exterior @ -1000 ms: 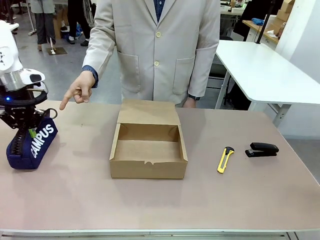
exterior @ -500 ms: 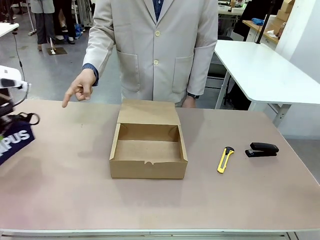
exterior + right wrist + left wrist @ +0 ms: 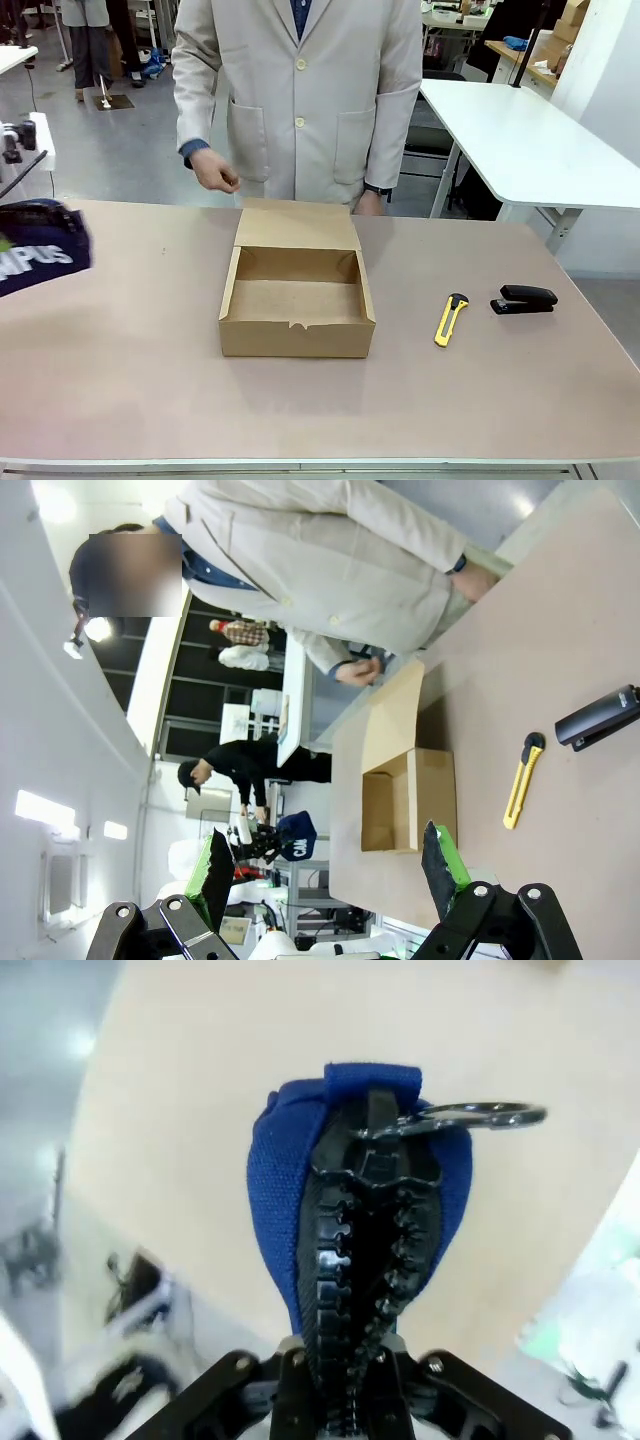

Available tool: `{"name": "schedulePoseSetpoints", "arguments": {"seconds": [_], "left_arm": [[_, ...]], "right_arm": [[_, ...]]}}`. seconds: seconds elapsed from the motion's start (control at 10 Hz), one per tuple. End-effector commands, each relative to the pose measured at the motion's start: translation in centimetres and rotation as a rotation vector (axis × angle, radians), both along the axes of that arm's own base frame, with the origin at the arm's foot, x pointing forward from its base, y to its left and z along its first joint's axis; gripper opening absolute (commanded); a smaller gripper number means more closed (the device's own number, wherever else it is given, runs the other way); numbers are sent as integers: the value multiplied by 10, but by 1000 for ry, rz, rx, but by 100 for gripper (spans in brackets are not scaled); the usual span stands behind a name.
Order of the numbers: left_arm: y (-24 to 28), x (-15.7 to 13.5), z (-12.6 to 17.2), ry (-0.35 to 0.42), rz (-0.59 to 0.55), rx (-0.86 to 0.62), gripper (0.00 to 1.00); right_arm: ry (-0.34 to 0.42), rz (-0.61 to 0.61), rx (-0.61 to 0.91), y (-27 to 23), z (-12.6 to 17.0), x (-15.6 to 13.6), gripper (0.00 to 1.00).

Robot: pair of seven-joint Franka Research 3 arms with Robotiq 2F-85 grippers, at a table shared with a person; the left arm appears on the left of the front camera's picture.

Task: Pack the item into the box.
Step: Pick up the item indicated by the person and place it inside the Mailer Box.

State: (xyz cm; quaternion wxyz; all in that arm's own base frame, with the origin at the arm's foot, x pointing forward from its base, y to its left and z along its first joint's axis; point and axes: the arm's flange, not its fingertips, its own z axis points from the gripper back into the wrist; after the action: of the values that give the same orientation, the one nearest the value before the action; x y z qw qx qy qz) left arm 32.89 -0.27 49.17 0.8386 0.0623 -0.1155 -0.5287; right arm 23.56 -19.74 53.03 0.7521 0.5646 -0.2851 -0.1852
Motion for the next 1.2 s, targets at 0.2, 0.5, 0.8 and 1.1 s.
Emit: {"name": "schedulePoseSetpoints", "arguments": {"seconds": [0.2, 0.5, 0.8, 1.1], "left_arm": [[15, 0, -5, 17, 143, 83, 0], [19, 2, -5, 14, 116, 57, 7], [-121, 27, 48, -146, -162, 71, 7], [-330, 41, 65, -13, -270, 62, 7]], "right_arm": [[-33, 1, 2, -1, 3, 3, 100], [-33, 1, 2, -1, 3, 3, 100], [-33, 1, 2, -1, 3, 3, 100], [-33, 1, 2, -1, 3, 3, 100]]}}
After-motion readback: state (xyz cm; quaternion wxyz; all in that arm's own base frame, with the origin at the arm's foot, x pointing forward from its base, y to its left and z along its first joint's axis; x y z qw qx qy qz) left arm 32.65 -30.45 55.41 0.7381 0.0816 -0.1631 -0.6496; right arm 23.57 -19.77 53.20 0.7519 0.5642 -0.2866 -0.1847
